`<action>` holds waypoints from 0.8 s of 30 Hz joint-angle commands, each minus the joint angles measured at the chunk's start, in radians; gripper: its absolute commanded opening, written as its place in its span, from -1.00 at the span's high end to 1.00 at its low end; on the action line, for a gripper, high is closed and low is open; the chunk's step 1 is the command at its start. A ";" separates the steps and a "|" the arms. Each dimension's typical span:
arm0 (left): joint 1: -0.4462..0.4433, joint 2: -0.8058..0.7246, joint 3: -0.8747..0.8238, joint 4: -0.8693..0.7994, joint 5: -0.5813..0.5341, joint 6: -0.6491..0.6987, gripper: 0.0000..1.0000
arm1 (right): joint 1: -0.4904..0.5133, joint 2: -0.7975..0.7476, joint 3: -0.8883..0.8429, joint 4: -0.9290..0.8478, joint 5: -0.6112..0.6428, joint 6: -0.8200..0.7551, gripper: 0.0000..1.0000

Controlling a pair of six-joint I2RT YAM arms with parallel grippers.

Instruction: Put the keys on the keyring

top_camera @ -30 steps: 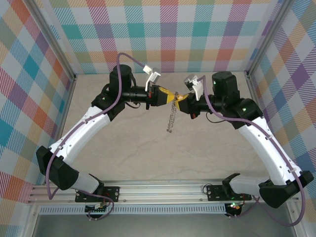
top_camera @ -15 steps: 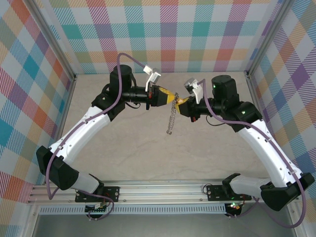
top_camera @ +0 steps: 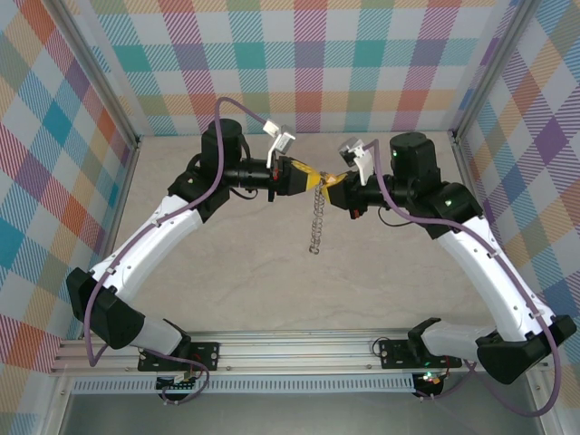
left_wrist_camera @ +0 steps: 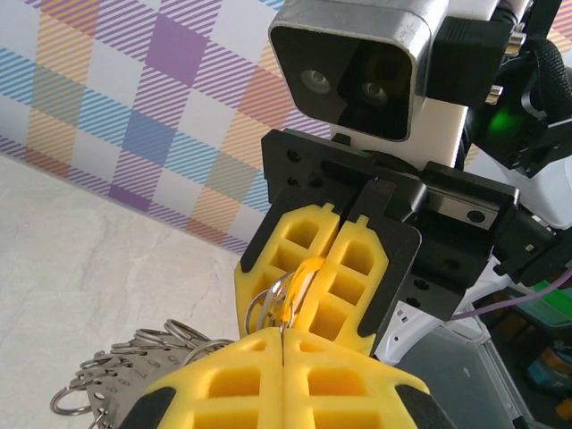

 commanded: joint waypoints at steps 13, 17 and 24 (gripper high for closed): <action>-0.011 -0.026 0.003 0.017 0.015 0.007 1.00 | 0.000 -0.024 -0.055 0.044 -0.018 -0.003 1.00; -0.011 -0.026 0.003 0.021 0.014 0.004 1.00 | 0.000 -0.044 -0.102 0.066 -0.019 0.015 1.00; -0.011 -0.023 0.000 0.023 0.016 0.002 1.00 | 0.000 -0.040 -0.092 0.068 -0.018 0.014 1.00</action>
